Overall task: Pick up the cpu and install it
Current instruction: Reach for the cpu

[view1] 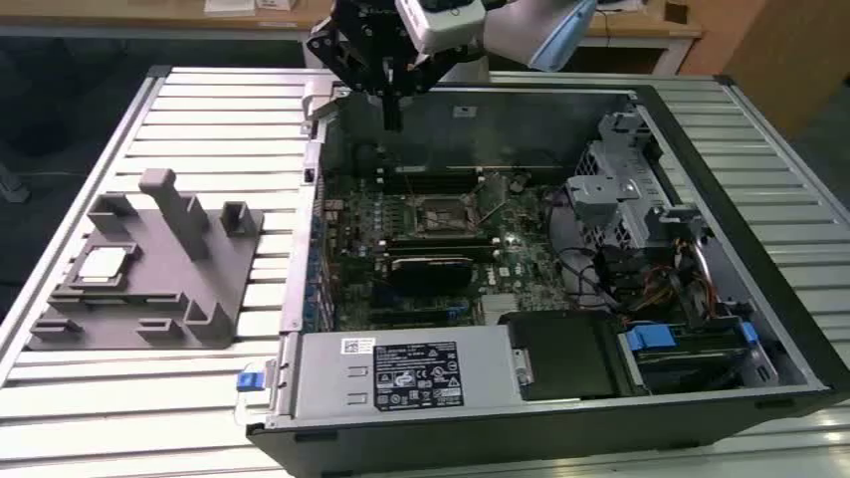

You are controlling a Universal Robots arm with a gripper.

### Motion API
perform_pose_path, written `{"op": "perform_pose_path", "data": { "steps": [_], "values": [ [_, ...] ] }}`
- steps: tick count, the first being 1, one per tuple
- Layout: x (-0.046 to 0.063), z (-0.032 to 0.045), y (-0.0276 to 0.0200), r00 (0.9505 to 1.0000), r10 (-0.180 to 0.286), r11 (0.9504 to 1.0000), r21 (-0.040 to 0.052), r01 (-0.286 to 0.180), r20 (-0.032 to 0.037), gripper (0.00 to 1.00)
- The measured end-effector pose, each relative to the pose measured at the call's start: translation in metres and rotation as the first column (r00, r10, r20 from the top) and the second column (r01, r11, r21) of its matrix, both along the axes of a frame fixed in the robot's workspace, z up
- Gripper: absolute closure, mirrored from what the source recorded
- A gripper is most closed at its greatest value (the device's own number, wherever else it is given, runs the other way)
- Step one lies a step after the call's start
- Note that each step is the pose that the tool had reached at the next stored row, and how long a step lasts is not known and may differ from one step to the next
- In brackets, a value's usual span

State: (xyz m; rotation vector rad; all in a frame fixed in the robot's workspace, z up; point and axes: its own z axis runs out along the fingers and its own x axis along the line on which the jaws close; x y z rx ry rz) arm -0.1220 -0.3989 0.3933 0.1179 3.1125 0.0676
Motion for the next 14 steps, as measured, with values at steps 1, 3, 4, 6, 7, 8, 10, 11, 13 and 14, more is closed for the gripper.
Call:
{"op": "perform_pose_path", "data": {
  "steps": [1,3,4,6,7,8,10,11,13,14],
  "values": [
    [0.0,0.0,0.0,1.0,0.0,1.0,0.0,0.0,0.0,0.89],
    [0.0,0.0,0.0,1.0,0.0,1.0,0.0,0.0,0.0,0.89],
    [0.0,0.0,0.0,1.0,0.0,1.0,0.0,0.0,0.0,0.89],
    [-0.0005,0.0,0.0,1.0,0.0,1.0,0.0001,0.0,0.0001,0.89],
    [-0.0007,0.0,0.0,1.0,0.0,1.0,0.0001,0.0,0.0,0.89],
    [-0.001,0.0,0.0,1.0,0.0,1.0,0.0,0.0,0.0,0.89],
    [-0.002,-0.0001,0.0,1.0,0.0,1.0,0.0001,0.0,0.0001,0.89],
    [-0.0026,0.0,0.0,1.0,0.0,1.0,0.0001,0.0,0.0,0.89],
    [-0.004,0.0,0.0,1.0,0.0,1.0,0.0,0.0,0.0,0.89],
    [-0.0048,0.0,0.0,1.0,0.0,1.0,0.0,0.0,0.0,0.89]
  ]
}}
